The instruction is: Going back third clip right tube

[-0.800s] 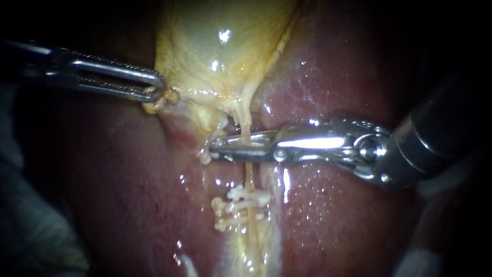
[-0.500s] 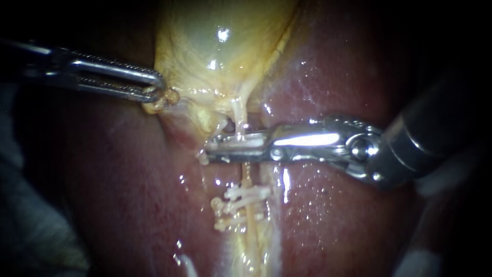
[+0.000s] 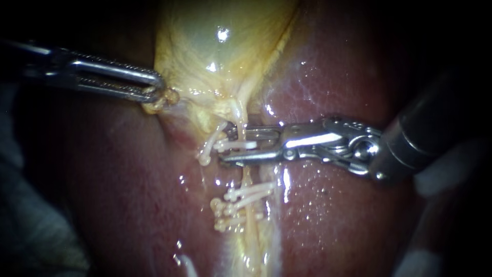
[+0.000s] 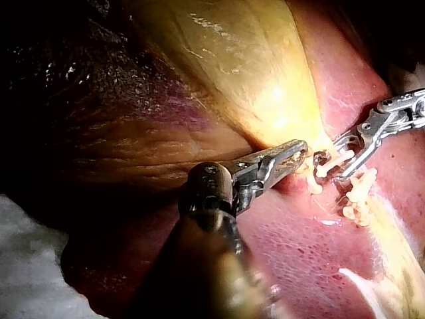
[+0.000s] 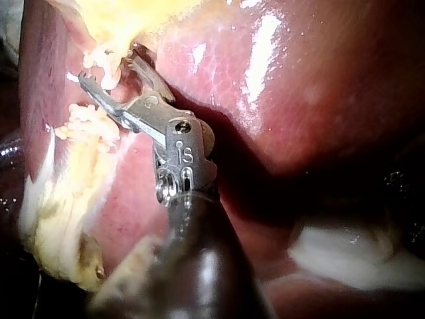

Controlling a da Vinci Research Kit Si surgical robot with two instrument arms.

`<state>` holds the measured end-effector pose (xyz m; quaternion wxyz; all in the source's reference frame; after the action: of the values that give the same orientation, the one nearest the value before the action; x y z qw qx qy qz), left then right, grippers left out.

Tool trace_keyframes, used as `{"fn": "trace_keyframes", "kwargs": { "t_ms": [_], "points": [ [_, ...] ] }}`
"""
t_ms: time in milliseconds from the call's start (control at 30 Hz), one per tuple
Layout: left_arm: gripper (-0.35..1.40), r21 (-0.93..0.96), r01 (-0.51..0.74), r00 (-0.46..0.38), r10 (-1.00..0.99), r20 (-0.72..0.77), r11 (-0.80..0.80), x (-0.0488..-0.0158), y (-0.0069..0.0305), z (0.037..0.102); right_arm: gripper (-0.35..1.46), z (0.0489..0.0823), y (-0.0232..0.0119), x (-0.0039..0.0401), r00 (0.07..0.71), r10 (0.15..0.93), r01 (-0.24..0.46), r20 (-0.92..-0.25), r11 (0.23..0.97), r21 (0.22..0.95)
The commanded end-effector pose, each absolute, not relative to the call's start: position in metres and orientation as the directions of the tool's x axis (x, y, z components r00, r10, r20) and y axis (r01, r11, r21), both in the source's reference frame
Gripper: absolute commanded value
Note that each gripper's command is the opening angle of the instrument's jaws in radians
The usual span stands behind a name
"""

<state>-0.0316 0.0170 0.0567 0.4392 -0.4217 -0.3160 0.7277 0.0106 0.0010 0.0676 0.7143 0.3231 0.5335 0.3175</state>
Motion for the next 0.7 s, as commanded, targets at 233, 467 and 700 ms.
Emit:
{"fn": "trace_keyframes", "kwargs": {
  "t_ms": [233, 467, 700],
  "points": [
    [-0.35, -0.831, -0.371, -0.260, 0.905, -0.336, -0.415, -0.0312, 0.0170, 0.0566, 0.46, 0.0662, 0.0002, 0.0066, 0.257, 0.624, -0.022, -0.738, 0.767, 0.641],
    [-0.35, -0.831, -0.370, -0.260, 0.905, -0.336, -0.415, -0.0311, 0.0170, 0.0566, 0.47, 0.0634, -0.0002, 0.0014, 0.257, 0.466, 0.055, -0.846, 0.867, 0.495],
    [-0.35, -0.831, -0.369, -0.261, 0.905, -0.336, -0.415, -0.0310, 0.0170, 0.0565, 0.47, 0.0599, 0.0009, -0.0004, 0.322, 0.388, 0.095, -0.864, 0.894, 0.437]
  ]
}}
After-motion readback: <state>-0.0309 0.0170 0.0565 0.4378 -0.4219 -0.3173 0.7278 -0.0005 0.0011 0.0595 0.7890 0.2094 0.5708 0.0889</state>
